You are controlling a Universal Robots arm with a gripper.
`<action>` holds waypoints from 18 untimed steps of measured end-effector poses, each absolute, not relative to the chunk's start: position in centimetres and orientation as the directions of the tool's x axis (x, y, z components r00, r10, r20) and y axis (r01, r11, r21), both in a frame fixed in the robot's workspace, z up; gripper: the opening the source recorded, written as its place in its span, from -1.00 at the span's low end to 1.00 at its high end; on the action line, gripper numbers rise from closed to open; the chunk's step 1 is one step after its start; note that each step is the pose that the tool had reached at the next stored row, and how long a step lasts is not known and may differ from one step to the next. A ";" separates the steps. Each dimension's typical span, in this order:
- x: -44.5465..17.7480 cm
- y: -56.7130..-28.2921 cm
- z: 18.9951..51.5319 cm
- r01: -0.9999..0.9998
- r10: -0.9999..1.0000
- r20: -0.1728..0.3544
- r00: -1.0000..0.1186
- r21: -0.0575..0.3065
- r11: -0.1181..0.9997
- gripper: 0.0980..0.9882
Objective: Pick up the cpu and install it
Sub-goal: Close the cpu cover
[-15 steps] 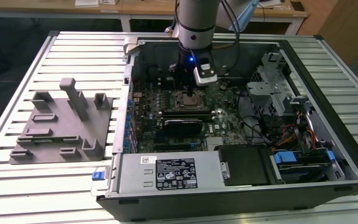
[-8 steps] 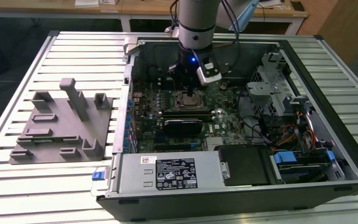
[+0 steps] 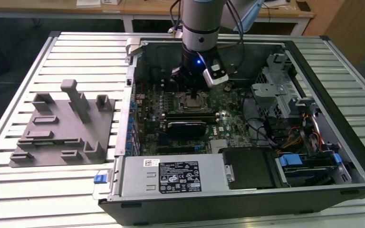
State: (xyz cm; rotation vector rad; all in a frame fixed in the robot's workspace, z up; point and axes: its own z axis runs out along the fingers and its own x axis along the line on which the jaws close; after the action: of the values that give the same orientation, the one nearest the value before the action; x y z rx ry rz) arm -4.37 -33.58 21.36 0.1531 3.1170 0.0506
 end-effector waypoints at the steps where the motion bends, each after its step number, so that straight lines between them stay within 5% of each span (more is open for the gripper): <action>1: -4.4 -33.7 21.3 0.096 0.096 -0.019 -0.995 0.033 0.995 -0.98; 18: -5.7 -34.6 21.1 0.091 0.092 -0.019 -0.996 0.033 0.995 -0.98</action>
State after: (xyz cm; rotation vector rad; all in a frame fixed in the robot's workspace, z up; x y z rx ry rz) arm -5.72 -34.62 21.10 0.1433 3.1177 0.0506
